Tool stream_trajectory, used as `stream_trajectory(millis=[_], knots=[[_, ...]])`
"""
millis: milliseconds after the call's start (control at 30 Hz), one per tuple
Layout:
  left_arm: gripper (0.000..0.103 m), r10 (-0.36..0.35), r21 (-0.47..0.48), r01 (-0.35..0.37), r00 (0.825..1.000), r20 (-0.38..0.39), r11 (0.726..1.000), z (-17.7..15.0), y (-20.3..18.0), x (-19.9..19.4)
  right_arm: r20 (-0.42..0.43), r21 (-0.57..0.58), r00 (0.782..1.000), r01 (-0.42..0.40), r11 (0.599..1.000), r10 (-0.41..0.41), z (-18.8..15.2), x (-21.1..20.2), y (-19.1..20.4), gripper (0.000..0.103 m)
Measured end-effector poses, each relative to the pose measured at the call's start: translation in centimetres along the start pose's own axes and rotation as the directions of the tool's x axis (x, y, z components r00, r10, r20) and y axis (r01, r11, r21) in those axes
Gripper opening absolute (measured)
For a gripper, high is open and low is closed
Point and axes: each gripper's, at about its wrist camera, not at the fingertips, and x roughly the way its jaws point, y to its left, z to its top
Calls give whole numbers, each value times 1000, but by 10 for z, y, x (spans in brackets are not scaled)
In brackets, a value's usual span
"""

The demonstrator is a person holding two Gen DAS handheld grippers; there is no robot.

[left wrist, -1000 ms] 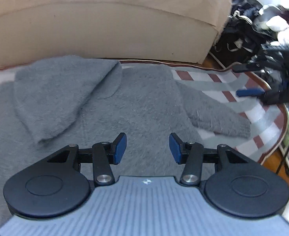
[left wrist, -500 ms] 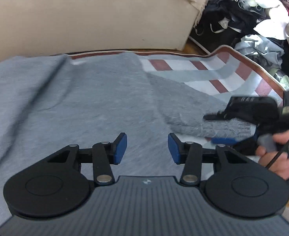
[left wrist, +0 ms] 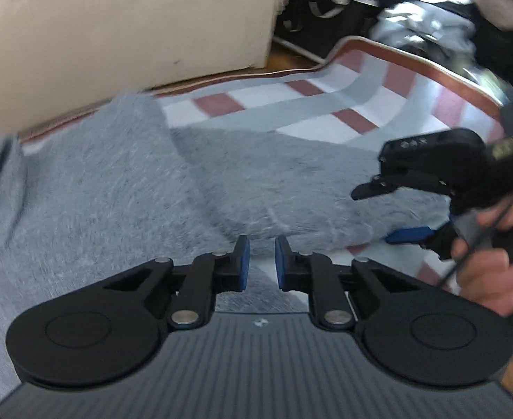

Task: Fold clothes

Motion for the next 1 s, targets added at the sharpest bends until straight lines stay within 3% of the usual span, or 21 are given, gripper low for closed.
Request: stream_trajectory(millis=[33, 67, 100, 133, 233, 300, 333, 400, 433, 567, 633, 700, 767, 933, 1000], knots=[[15, 1, -34, -1, 1000, -3, 999, -1, 5, 4, 20, -39, 1000, -12, 999, 13, -1, 3, 5, 70], [15, 0, -68, -1, 1000, -6, 998, -2, 10, 7, 39, -78, 999, -22, 997, 25, -2, 7, 9, 48], [15, -4, -100, 3, 1000, -4, 995, -3, 15, 8, 45, -109, 999, -12, 994, 17, 0, 15, 13, 17], [15, -3, -118, 3, 1000, 2, 993, -3, 19, 8, 54, -140, 999, -3, 990, 10, 1, 21, 17, 16], [15, 13, -122, -8, 999, 41, 993, 2, 23, 3, 231, -197, 973, 28, 980, 18, 4, -3, 32, 16], [20, 15, -97, -8, 997, 70, 995, 8, 23, -3, 373, -295, 921, 8, 956, 108, 9, -28, 58, 14], [24, 18, -81, -11, 996, 83, 997, 11, 22, -5, 444, -342, 882, 1, 940, 161, 12, -42, 70, 13], [31, 32, -37, -29, 995, 97, 999, 18, 22, -7, 587, -385, 790, 80, 919, 177, 23, -63, 83, 13], [35, 36, -23, -34, 995, 98, 999, 21, 22, -6, 625, -373, 761, 93, 923, 176, 32, -69, 82, 13], [43, 26, -16, -24, 997, 66, 1000, 29, 25, 13, 556, -207, 824, 12, 978, 108, 82, -52, 46, 13], [43, 24, -41, -24, 1000, 6, 999, 29, 28, 34, 474, -121, 880, 16, 993, 43, 95, -29, 27, 13], [43, 25, -82, -29, 999, -47, 996, 25, 32, 51, 381, -41, 924, -27, 999, 41, 102, -9, 14, 15], [43, 26, -129, -32, 999, -48, 991, 21, 36, 55, 285, 21, 954, -107, 994, 96, 106, 6, 7, 15], [43, 9, -240, -17, 999, -32, 971, 6, 54, 19, 294, -44, 933, -203, 978, 207, 106, 6, 22, 15], [43, 45, -236, -48, 999, -20, 971, -6, 62, -11, 274, -109, 922, -252, 962, 273, 91, 0, 40, 15]])
